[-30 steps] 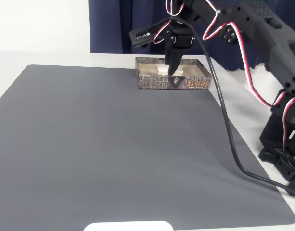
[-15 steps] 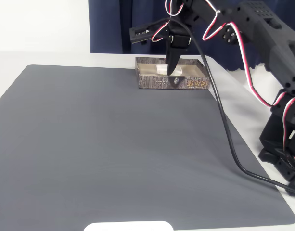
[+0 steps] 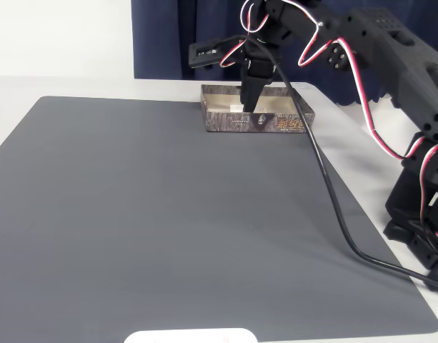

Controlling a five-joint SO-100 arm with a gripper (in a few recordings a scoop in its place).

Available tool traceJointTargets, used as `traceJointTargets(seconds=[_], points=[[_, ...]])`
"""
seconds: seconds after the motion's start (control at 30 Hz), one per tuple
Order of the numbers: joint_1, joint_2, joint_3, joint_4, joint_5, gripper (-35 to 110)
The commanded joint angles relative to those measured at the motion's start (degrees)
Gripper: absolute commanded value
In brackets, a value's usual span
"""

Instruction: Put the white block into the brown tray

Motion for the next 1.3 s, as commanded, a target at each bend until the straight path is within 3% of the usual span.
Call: traceJointTargets(seconds=[0.0,0.2,0.37,0.53,0.73,1.0,1.27], points=[[-1.1,4.1,-2.4,0.2,1.1,41],[-3.4,17.8,5.1,3.8,4.7,31],[-6.4,37.6,26.1,5.4,8.3,12],[-10.1,55.3,46.5,8.5,20.0,1],[-22.1,74.2,70.2,7.5,36.9,0],[-42.9,93.4,102.8,-1.7,47.2,0],[-58.9,110.2,124.7,-9.5,55.6,0]])
